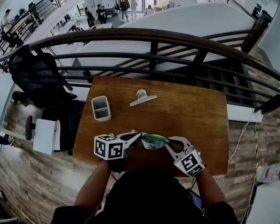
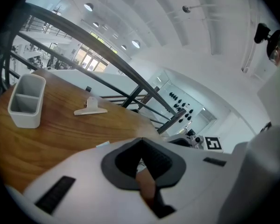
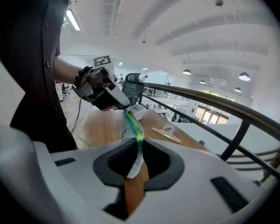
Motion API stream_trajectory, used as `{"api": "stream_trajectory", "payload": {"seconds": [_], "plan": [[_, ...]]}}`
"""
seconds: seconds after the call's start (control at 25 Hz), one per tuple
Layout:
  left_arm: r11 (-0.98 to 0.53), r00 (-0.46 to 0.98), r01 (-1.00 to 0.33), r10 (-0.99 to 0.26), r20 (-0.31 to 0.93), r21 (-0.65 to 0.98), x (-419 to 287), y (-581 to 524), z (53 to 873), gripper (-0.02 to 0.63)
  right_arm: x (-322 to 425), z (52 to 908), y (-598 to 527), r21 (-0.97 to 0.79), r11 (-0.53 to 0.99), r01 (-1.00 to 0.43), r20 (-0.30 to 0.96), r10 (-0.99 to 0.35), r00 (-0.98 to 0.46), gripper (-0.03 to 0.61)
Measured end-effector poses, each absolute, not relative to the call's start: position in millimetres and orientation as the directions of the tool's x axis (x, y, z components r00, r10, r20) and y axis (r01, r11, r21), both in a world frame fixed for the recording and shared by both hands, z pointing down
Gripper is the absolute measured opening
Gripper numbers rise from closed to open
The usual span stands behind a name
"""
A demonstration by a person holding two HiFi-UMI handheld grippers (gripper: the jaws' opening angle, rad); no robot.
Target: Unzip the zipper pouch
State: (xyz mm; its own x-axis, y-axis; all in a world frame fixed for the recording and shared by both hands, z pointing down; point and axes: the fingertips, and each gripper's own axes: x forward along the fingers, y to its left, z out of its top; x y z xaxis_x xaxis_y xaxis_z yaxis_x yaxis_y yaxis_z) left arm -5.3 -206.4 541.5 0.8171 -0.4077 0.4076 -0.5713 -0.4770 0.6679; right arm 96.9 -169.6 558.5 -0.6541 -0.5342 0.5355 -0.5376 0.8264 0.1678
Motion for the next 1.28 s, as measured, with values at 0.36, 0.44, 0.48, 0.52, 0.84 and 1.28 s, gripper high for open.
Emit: {"api": "stream_trajectory", "payload": {"seconds": [0.36,0.44,0.48,0.52,0.84,1.28], "plan": [[-0.490,0.799,-0.597,-0.433,0.416,0.635,-12,-212,540,0.012,101,559,-171,0.179,0.814,-0.552,0.537,-0.551,-0.638,0.035],[-0.471,0.802,-0.590,-0.441,0.404,0.656,-16,-214,540,0.012,104,560,-172,0.174,0.809,-0.561,0.538,-0.555,-0.634,0.035],[-0.465,0.801,-0.589,-0.443,0.402,0.661,-17,-215,541,0.012,105,560,-172,0.174,0.808,-0.563,0.539,-0.557,-0.632,0.035],[-0.461,0.800,-0.591,-0.445,0.403,0.662,-19,-216,541,0.012,105,561,-173,0.174,0.807,-0.565,0.540,-0.558,-0.630,0.035],[-0.460,0.797,-0.594,-0.449,0.404,0.660,-24,-219,543,0.012,106,561,-175,0.178,0.802,-0.571,0.543,-0.563,-0.622,0.035],[-0.490,0.781,-0.621,-0.457,0.427,0.612,-29,-224,542,0.013,112,561,-178,0.172,0.783,-0.598,0.547,-0.581,-0.603,0.035]]}}
